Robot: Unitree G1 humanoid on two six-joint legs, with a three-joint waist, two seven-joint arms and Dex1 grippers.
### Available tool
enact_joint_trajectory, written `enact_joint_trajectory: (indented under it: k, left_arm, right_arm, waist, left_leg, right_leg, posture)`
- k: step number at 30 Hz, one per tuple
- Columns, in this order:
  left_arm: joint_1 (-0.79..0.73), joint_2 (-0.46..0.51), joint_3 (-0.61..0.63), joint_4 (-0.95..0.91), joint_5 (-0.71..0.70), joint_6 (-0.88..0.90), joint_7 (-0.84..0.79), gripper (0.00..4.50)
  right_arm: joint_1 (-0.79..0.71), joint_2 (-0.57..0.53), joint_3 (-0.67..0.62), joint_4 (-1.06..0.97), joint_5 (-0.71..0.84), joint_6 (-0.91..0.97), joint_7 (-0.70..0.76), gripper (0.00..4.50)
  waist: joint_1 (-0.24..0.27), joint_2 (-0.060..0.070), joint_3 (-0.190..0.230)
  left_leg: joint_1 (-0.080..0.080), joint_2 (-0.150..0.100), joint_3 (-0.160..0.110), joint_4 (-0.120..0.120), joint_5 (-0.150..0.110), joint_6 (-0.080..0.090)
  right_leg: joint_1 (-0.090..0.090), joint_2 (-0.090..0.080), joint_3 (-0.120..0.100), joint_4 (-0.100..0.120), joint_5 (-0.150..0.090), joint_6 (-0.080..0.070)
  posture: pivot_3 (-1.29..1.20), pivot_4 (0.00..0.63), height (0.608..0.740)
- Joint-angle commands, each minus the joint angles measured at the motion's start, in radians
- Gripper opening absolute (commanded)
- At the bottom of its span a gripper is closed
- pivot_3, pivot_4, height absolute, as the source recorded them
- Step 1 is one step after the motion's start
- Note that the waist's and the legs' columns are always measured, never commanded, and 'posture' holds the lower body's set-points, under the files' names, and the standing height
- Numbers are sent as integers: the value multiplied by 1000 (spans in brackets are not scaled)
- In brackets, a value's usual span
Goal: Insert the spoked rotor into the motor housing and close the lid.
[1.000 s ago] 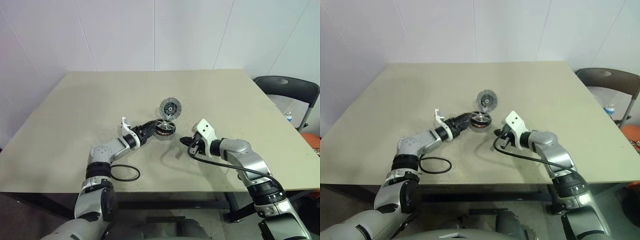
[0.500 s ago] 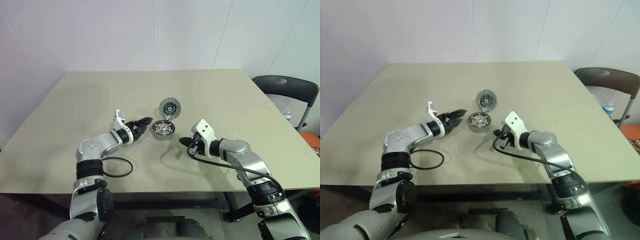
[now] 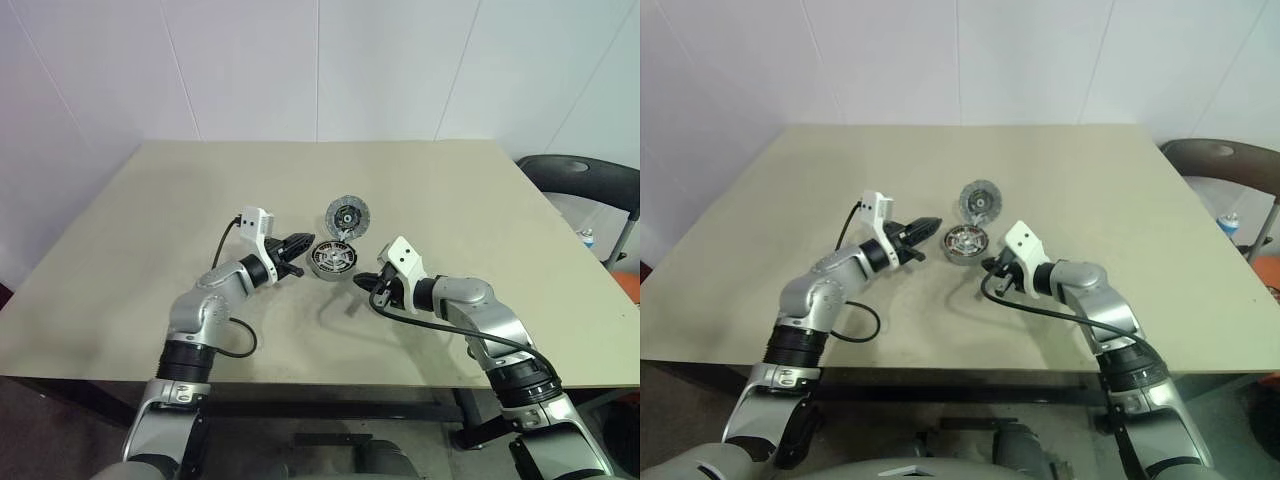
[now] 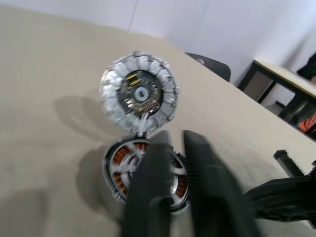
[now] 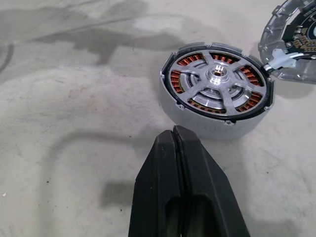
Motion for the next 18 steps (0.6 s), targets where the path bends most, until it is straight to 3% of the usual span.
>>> enact_joint_trajectory:
  k: [1, 11, 18]
  left_arm:
    - [-44, -22, -35, 117, 95, -145, -27, 27]
    - [-240, -140, -30, 492, 199, -380, -110, 27]
    - [-314, -155, -81, 728, 345, -390, -36, 27]
  right_arm:
    - [-27, 11, -13, -13, 8, -12, -5, 0]
    - [-18, 19, -13, -26, 10, -7, -10, 0]
    - [-4, 22, -18, -45, 15, -1, -23, 0]
  waist:
    - [0, 0, 0]
    - [2, 0, 0]
    - [0, 0, 0]
  left_leg:
    - [0, 0, 0, 0, 0, 0]
    - [0, 0, 0, 0, -1, 3]
    - [1, 0, 0, 0, -1, 3]
  right_leg:
    - [0, 0, 0, 0, 0, 0]
    - [1, 0, -1, -2, 0, 0]
    - [2, 0, -1, -1, 0, 0]
  posture:
    - [0, 0, 740]
    - [0, 0, 740]
    - [0, 0, 740]
